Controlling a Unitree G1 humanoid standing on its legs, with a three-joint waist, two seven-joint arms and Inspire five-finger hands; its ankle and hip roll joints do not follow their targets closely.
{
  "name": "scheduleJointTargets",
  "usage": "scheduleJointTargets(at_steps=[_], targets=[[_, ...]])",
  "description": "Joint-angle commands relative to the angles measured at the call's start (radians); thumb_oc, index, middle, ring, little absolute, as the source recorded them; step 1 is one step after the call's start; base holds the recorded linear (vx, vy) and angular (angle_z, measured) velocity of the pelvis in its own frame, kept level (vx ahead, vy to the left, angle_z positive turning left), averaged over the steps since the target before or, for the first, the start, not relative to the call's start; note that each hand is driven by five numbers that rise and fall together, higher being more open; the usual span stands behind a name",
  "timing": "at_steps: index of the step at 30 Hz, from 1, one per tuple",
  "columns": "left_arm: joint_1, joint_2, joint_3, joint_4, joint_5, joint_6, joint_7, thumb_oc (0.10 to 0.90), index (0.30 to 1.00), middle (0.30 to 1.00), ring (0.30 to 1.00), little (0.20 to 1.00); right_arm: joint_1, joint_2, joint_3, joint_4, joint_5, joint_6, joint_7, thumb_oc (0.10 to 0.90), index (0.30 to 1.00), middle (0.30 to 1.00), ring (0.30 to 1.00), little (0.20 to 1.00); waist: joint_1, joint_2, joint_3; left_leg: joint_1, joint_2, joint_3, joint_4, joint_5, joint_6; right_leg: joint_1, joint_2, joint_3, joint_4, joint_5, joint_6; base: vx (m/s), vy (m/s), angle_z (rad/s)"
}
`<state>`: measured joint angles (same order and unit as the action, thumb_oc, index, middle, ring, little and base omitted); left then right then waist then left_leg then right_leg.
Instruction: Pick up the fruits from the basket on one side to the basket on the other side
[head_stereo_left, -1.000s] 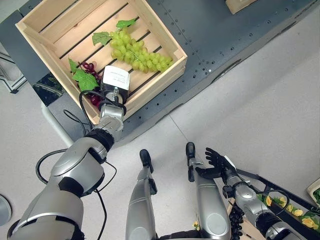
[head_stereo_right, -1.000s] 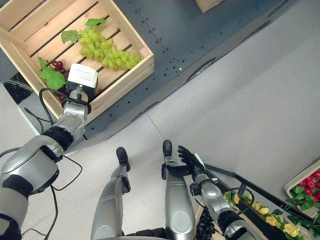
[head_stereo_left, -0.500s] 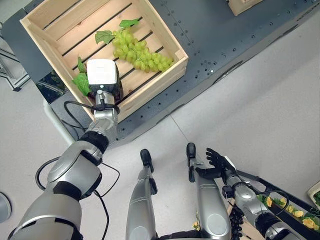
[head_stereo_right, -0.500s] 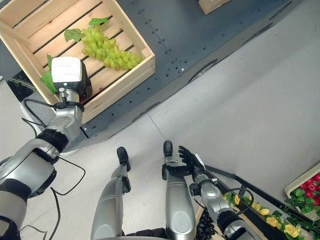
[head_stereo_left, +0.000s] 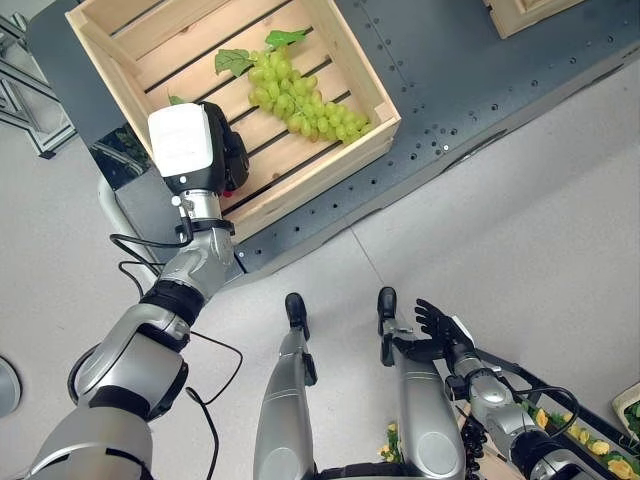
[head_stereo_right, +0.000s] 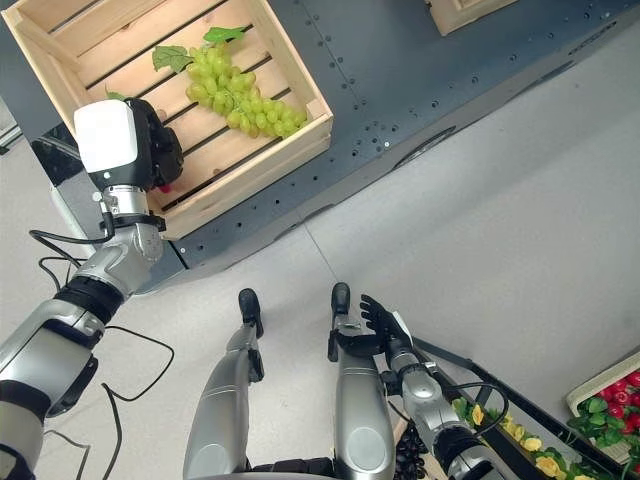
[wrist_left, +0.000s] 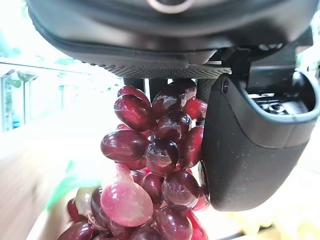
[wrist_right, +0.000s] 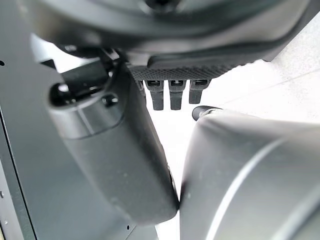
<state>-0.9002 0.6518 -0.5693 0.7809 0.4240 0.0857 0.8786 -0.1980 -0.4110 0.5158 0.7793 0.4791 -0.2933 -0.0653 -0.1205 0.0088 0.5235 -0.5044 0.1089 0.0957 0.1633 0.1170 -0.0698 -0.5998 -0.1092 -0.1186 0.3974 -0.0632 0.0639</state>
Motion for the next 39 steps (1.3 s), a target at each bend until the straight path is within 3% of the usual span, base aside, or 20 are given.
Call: scheduleJointTargets(at_steps=[1,5,12,16,21,22,23,33,39], targets=[[-0.083,0.117,0.093,-0.08,0.008,-0.05,0.125,0.4,0.3,0.3,0.3,0.3,0.096,0.021,-0.018,-0.077,-0.004,-0.035,-0.027,0.8,0.9,0.9,0.9,0.9,-0.009,-0.041,-0.003,-0.059,-0.033,0.023,0.096,-0.019,0.033,0.098,0.033,0.023,-0.235,0.158,-0.035,0.0,0.0,0.0],[-0.091,0.118,0.09,-0.093,-0.001,-0.094,0.149,0.4,0.3,0.3,0.3,0.3,0.094,0.022,-0.017,-0.072,-0.008,-0.036,-0.022,0.8,0.9,0.9,0.9,0.9,-0.013,-0.043,-0.003,-0.063,-0.029,0.027,0.103,-0.02,0.031,0.097,0.036,0.025,-0.233,0.157,-0.037,0.0,0.0,0.0],[-0.072,0.092,0.145,-0.144,-0.074,-0.251,0.205,0.4,0.3,0.3,0.3,0.3,0.105,0.03,-0.016,-0.077,-0.017,-0.038,-0.026,0.8,0.9,0.9,0.9,0.9,-0.013,-0.047,-0.003,-0.056,-0.027,0.026,0.102,-0.022,0.03,0.107,0.04,0.029,-0.235,0.153,-0.039,0.0,0.0,0.0],[-0.065,0.075,0.159,-0.158,-0.073,-0.261,0.206,0.4,0.3,0.3,0.3,0.3,0.103,0.03,-0.014,-0.079,-0.018,-0.032,-0.02,0.8,0.9,0.9,0.9,0.9,-0.014,-0.048,-0.003,-0.057,-0.025,0.025,0.103,-0.021,0.028,0.108,0.041,0.029,-0.233,0.151,-0.041,0.0,0.0,0.0],[-0.082,0.075,0.123,-0.162,-0.093,-0.231,0.114,0.4,0.3,0.3,0.3,0.3,0.096,0.026,-0.013,-0.082,-0.022,-0.022,-0.016,0.8,0.9,0.9,0.9,0.9,-0.018,-0.05,-0.003,-0.059,-0.022,0.028,0.103,-0.02,0.026,0.107,0.044,0.031,-0.232,0.149,-0.042,0.0,0.0,0.0],[-0.086,0.075,0.11,-0.161,-0.101,-0.221,0.091,0.525,0.488,0.488,0.488,0.488,0.095,0.025,-0.013,-0.084,-0.022,-0.02,-0.015,0.8,0.9,0.9,0.9,0.9,-0.019,-0.051,-0.003,-0.061,-0.022,0.029,0.103,-0.02,0.026,0.106,0.044,0.031,-0.233,0.15,-0.042,0.0,0.0,0.0],[-0.09,0.076,0.095,-0.159,-0.115,-0.211,0.057,0.8,0.9,0.9,0.9,0.9,0.093,0.024,-0.012,-0.083,-0.022,-0.022,-0.014,0.8,0.9,0.9,0.9,0.9,-0.02,-0.051,-0.003,-0.063,-0.022,0.03,0.102,-0.02,0.026,0.103,0.045,0.032,-0.233,0.15,-0.042,0.0,0.0,0.0],[-0.11,0.102,0.046,-0.114,-0.159,-0.218,-0.003,0.8,0.9,0.9,0.9,0.9,0.102,0.006,-0.016,-0.071,-0.025,-0.041,0.005,0.8,0.9,0.9,0.9,0.9,-0.028,-0.044,-0.003,-0.066,-0.02,0.038,0.11,-0.022,0.027,0.097,0.043,0.039,-0.23,0.151,-0.04,0.0,0.0,0.0],[-0.105,0.097,0.062,-0.136,-0.212,-0.334,-0.032,0.8,0.9,0.9,0.9,0.9,0.108,0.005,-0.021,-0.072,-0.03,-0.043,0.005,0.8,0.9,0.9,0.9,0.9,-0.029,-0.038,-0.003,-0.067,-0.02,0.04,0.111,-0.022,0.028,0.094,0.041,0.038,-0.226,0.151,-0.04,0.0,0.0,0.0]])
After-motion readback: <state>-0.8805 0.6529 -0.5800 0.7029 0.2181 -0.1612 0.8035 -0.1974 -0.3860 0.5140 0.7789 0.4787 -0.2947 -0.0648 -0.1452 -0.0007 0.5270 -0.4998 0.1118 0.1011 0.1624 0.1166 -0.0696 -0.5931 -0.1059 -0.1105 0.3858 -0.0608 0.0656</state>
